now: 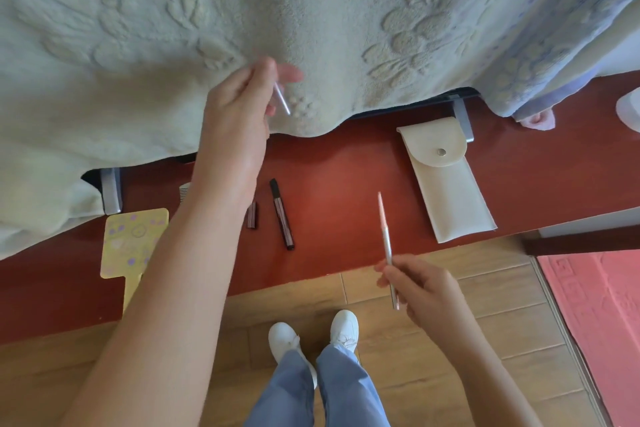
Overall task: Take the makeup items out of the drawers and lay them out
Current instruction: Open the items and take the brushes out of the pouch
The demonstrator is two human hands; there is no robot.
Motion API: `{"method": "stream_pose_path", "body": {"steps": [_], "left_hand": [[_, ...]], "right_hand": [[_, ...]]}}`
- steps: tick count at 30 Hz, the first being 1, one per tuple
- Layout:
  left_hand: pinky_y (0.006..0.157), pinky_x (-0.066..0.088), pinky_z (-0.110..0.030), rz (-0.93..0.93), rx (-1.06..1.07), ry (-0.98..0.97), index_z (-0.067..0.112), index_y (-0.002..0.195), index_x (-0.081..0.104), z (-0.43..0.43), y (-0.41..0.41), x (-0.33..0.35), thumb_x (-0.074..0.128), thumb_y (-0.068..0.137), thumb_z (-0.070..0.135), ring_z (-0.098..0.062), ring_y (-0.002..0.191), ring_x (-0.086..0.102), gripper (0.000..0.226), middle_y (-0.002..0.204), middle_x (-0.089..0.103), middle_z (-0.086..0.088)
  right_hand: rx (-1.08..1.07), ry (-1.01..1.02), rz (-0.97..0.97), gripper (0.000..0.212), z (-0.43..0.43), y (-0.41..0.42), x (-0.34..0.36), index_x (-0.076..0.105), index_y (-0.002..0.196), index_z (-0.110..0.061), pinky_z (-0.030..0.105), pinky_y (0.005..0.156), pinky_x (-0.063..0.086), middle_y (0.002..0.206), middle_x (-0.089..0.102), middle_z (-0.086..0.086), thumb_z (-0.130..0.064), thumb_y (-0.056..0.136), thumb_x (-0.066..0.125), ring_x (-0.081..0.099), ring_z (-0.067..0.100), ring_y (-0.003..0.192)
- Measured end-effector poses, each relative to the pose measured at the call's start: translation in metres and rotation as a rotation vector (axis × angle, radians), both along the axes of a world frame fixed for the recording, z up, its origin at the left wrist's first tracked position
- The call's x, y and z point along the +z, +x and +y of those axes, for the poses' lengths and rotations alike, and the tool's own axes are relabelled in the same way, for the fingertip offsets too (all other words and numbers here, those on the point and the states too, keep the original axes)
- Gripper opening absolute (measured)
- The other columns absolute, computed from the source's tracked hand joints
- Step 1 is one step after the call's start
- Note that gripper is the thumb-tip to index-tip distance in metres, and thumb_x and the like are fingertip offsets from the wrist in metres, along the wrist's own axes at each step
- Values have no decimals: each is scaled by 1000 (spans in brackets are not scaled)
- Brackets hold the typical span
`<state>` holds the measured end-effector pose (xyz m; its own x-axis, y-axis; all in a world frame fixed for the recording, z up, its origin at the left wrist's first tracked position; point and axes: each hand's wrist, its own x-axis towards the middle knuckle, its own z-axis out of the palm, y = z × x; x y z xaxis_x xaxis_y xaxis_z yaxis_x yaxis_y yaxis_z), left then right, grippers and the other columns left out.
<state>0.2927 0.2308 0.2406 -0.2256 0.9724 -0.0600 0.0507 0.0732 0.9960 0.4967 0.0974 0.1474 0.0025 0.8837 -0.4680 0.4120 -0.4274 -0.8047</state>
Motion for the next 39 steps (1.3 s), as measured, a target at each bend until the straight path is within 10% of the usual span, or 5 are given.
{"method": "stream_pose_path", "body": {"steps": [9, 13, 22, 32, 39], "left_hand": [[71, 43, -20, 516, -99, -351, 20, 99, 67, -33, 13, -95, 61, 87, 28, -9, 79, 60, 15, 82, 63, 8], [55, 35, -9, 694, -71, -306, 13, 90, 62, -39, 21, -108, 67, 85, 25, -10, 68, 57, 14, 74, 59, 7], [61, 46, -35, 1005, -190, -199, 8, 91, 53, -36, 32, -125, 65, 87, 23, -26, 77, 60, 19, 83, 64, -7], [56, 43, -31, 990, -170, -13, 6, 86, 59, -38, 31, -125, 64, 88, 27, -22, 72, 54, 21, 76, 59, -6], [64, 46, -13, 374, -323, -186, 18, 85, 65, -27, 70, -106, 63, 87, 30, -1, 75, 59, 12, 81, 64, 4]], "right_hand": [[100, 191, -249, 30, 60, -37, -9, 59, 118, -17, 7, 62, 39, 80, 59, -8, -22, 89, 62, 54, 2, 70], [104, 199, -354, 23, 70, -48, -20, 60, 105, -15, 6, 52, 33, 78, 59, -6, -23, 84, 67, 51, 2, 64], [139, 188, -444, 18, 73, -55, -25, 57, 98, -11, 10, 51, 32, 82, 54, -4, -20, 85, 67, 51, 10, 66], [49, 261, -411, 15, 69, -35, -21, 61, 93, -16, 11, 57, 34, 80, 60, -5, -28, 85, 65, 54, 10, 70], [-230, 319, -493, 22, 63, 52, -9, 62, 106, -15, 12, 63, 37, 101, 60, 2, -25, 87, 63, 55, 12, 78]]}}
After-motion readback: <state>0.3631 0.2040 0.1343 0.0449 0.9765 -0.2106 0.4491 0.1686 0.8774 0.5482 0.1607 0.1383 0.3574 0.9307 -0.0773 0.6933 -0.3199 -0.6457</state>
